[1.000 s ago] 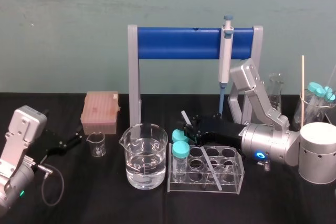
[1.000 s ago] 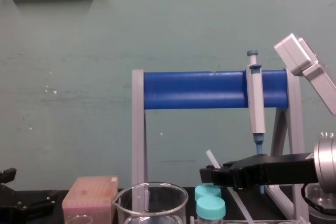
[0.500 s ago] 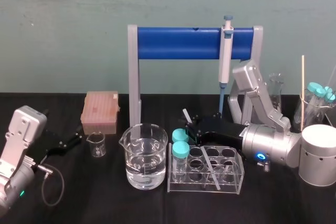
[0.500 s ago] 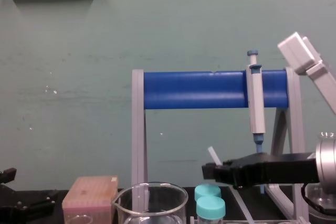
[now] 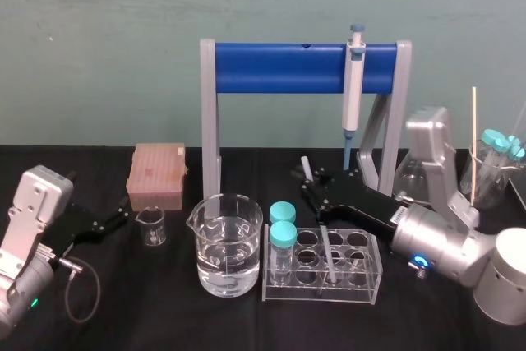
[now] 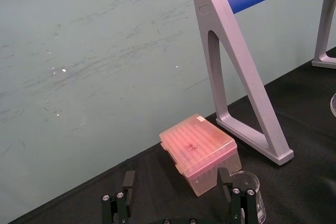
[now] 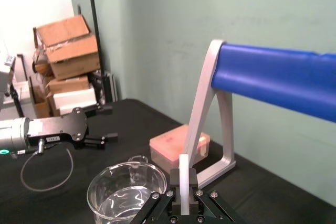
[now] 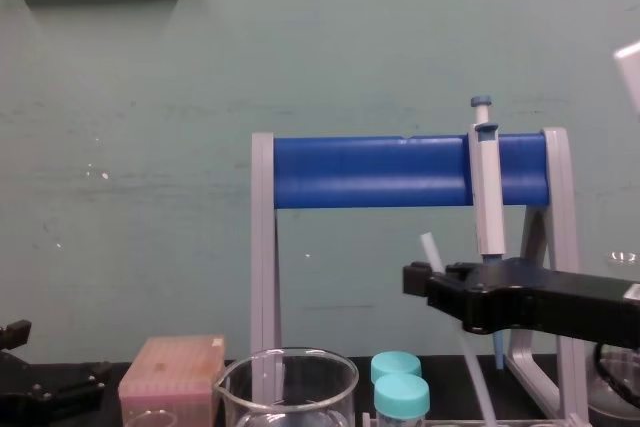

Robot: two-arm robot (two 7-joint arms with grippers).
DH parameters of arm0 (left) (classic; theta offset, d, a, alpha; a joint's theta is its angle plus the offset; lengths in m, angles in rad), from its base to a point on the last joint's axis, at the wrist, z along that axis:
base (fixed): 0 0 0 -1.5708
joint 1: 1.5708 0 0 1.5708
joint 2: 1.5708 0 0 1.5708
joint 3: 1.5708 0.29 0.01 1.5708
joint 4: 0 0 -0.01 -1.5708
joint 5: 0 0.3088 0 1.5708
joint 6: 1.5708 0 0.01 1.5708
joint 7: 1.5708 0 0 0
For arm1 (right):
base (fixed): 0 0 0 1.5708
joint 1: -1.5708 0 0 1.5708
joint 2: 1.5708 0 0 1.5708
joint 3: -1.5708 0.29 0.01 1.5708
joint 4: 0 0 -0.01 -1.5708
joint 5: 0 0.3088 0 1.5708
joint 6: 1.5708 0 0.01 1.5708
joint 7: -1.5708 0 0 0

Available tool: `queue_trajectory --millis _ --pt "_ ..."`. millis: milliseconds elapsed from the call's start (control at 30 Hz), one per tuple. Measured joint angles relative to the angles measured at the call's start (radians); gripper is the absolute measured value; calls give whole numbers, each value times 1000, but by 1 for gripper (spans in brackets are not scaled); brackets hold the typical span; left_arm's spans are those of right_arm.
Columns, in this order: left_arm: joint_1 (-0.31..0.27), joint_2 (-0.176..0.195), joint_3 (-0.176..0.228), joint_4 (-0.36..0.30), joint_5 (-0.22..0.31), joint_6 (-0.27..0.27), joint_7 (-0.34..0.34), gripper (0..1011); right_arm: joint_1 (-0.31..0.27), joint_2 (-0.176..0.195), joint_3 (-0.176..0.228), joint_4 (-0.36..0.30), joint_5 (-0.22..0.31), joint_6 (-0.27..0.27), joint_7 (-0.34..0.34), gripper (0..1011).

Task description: Pick up the stirring rod with one hand, then place it down.

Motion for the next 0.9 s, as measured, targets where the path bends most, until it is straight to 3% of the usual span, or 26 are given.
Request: queue_trajectory --millis 133,333,700,900 --pt "0 0 0 0 0 0 0 1000 -49 7 30 -32 -6 -61 -8 69" --pt "0 0 0 0 0 0 0 1000 -85 10 85 -84 33 -84 1 69" --pt "0 0 0 0 0 0 0 1000 -66 28 170 -198 132 -79 24 68" --pt "0 0 0 0 0 0 0 1000 -53 43 175 -216 144 -75 26 69"
